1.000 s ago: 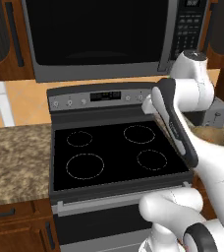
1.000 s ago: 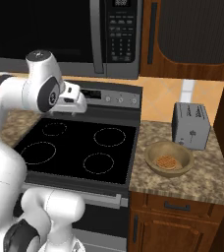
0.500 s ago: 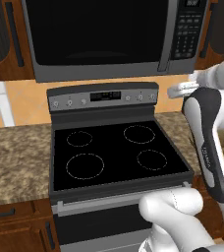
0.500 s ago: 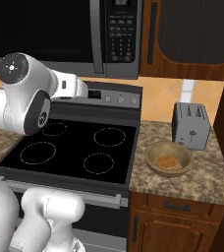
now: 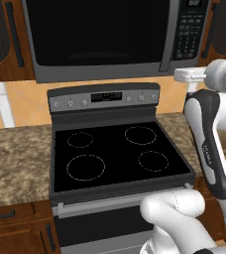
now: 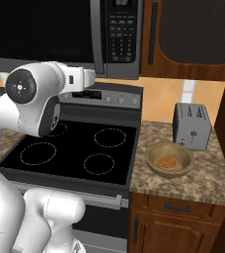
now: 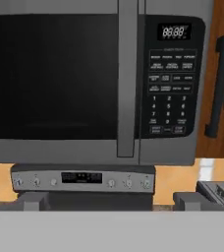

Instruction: Open the microwave, place the bowl with waffle inside the microwave, then close the microwave door and turn it on.

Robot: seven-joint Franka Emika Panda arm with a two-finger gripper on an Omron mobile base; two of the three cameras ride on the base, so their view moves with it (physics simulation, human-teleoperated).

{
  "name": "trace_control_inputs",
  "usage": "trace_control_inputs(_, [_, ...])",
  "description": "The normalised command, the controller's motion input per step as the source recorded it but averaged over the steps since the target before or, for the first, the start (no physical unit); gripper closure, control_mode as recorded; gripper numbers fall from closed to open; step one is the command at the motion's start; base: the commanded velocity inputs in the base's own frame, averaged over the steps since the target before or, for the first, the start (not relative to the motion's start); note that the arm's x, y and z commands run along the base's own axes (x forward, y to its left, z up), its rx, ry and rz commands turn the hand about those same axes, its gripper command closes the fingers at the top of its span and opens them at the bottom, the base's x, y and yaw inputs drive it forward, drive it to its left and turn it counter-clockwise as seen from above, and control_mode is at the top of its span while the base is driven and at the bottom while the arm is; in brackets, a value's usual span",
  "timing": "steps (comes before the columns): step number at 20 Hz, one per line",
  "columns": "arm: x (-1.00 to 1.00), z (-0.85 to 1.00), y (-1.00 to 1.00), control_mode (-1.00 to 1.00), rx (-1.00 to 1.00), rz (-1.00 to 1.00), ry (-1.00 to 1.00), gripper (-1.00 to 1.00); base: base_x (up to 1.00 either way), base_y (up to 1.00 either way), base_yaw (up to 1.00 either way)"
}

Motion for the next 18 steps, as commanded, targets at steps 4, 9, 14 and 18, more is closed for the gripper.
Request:
trace_control_inputs(4, [0.14, 0.09, -0.42, -1.00, 0.02, -0.02, -0.26, -1.00, 0.00, 0.00, 0.00])
trace_control_inputs(9, [0.14, 0.35, -0.22, -1.00, 0.01, -0.01, -0.16, -1.00, 0.00, 0.00, 0.00])
trace_control_inputs(14, [0.29, 0.39, 0.05, -1.00, -0.01, 0.00, -0.05, -1.00, 0.00, 0.00, 0.00])
trace_control_inputs(18, [0.47, 0.16, 0.07, -1.00, 0.00, 0.00, 0.00, -1.00, 0.00, 0.00, 0.00])
